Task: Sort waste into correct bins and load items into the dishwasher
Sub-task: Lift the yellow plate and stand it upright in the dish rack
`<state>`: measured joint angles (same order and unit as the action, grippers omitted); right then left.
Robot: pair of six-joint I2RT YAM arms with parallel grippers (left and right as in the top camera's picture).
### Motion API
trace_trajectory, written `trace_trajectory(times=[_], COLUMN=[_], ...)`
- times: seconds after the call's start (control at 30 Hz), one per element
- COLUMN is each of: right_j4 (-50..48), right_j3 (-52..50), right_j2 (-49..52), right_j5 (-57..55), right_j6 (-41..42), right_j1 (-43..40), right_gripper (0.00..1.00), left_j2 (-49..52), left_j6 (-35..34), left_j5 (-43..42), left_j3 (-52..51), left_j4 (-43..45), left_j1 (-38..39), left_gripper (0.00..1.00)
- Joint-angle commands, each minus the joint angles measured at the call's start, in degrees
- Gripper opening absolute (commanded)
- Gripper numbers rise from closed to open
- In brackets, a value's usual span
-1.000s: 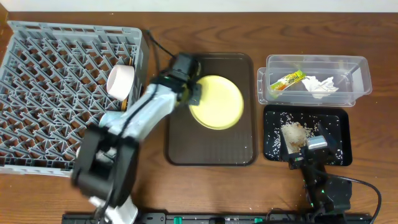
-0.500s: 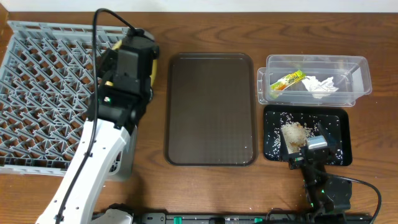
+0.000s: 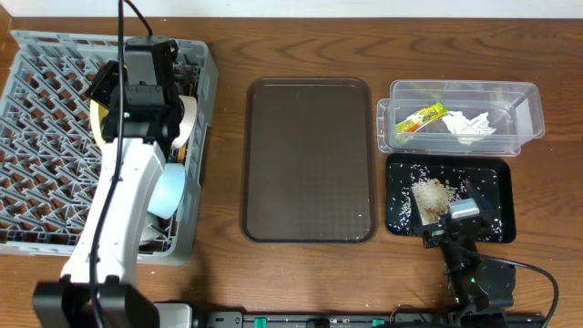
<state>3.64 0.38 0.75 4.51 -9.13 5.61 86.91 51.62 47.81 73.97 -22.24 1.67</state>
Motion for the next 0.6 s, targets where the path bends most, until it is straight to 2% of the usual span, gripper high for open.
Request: trace_trajectory(times=[0.0, 0.33, 0.57], right_j4=[0.24, 0.24, 0.24], right_j3=[-0.07, -0.07, -0.07], right_j2=[0.07, 0.07, 0.07], right_j5=[0.07, 0.07, 0.07], right_j6=[-0.37, -0.37, -0.37], right_j1=[-0.35, -0.35, -0.35], right_gripper=[0.99, 0.99, 0.99], left_j2=[3.69, 5.46, 3.96], left_j6=[2.03, 7.39, 13.09], left_j5=[1.92, 10.47, 11.21], left_j3=[0.13, 0.15, 0.15], left_j4=[1.64, 13.33, 17.55], left_j1=[-1.6, -1.99, -1.99], left_gripper=[0.06, 0.06, 0.06])
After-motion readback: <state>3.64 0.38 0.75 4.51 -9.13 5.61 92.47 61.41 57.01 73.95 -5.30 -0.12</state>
